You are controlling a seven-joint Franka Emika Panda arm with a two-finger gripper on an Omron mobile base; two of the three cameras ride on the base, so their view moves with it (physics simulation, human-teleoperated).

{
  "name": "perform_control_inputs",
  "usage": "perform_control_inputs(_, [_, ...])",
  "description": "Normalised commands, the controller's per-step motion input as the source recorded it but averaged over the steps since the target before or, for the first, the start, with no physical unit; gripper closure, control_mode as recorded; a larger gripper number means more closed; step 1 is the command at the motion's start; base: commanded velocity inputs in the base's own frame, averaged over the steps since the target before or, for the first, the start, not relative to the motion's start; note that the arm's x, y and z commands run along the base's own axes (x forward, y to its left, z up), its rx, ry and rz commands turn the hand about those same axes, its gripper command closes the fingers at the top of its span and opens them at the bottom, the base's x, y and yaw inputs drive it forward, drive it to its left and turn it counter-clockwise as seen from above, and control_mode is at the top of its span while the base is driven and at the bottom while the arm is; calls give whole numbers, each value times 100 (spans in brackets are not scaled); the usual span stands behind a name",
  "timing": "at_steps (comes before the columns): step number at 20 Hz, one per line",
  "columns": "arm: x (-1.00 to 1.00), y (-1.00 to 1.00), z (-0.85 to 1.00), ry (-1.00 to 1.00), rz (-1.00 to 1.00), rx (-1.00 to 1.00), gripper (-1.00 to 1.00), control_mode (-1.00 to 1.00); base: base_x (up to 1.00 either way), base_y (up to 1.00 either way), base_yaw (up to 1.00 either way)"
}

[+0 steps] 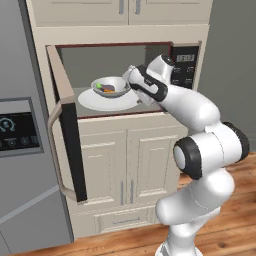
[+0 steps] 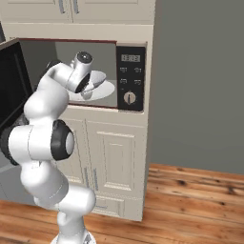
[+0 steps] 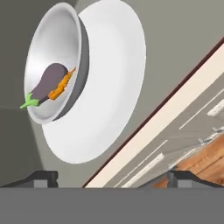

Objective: The microwave is finished heating the shrimp and eggplant. Take the bowl containing the food and place it on the dining counter.

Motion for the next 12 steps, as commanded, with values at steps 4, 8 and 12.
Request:
perform_control_inputs(4, [71,13,-16,5,-1,-7,-100,-100,0,0,0])
perform_control_inputs(8, [64,2,-13,5,0,-5,-100,-100,0,0,0])
perform_control_inputs(12, [49,0,-21,6,0,-4,-100,-100,0,0,0])
